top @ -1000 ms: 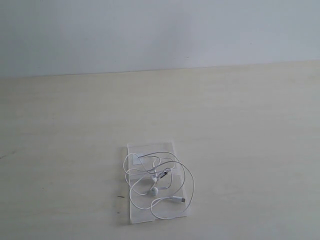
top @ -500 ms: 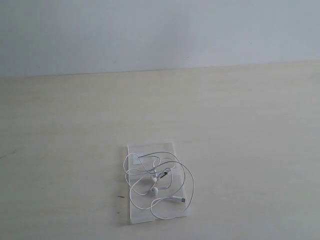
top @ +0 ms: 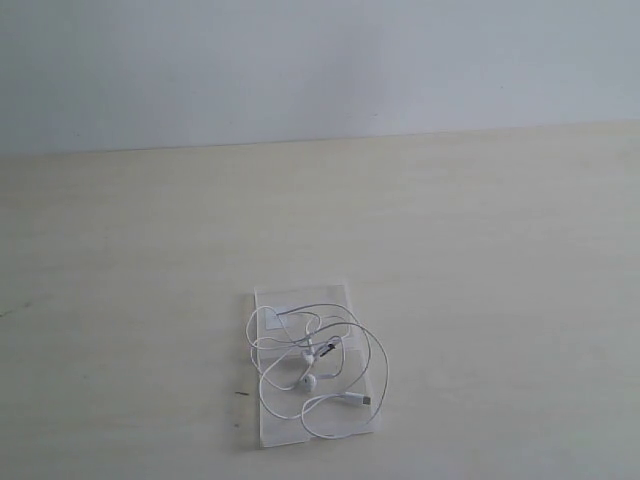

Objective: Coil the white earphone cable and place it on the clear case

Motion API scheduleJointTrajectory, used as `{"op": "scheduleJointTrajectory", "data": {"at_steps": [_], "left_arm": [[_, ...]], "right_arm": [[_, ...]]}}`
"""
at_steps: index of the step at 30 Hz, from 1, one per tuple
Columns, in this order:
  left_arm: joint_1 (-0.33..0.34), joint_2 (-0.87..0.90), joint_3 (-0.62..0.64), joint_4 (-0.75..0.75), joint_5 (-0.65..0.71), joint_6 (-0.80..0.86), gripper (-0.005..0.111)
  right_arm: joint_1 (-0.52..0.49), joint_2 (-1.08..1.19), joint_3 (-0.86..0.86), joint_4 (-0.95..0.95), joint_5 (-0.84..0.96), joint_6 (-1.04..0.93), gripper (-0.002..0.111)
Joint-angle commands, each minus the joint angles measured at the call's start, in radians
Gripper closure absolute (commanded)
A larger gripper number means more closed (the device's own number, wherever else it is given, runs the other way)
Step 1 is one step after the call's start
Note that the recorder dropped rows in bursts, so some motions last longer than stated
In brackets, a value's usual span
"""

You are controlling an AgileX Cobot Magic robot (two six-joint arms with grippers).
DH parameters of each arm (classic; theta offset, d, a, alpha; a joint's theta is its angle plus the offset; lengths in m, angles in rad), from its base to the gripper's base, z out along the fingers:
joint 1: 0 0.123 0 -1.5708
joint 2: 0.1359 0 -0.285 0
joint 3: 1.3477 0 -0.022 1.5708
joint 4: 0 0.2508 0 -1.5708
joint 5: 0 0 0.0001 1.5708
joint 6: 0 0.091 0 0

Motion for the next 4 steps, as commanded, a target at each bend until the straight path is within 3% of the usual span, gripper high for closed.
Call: {"op": "scheduleJointTrajectory", "data": {"at_steps": [1, 4], "left_arm": [[-0.002, -0.006, 0.003, -0.008, -0.006, 0.003, 0.107], [-0.002, -0.006, 0.003, -0.008, -0.006, 0.003, 0.107]], "right_arm": [[-0.004, -0.006, 0.005, -0.003, -0.009, 0.004, 0.108], [-0.004, -0.006, 0.005, -0.003, -0.009, 0.004, 0.108]]}}
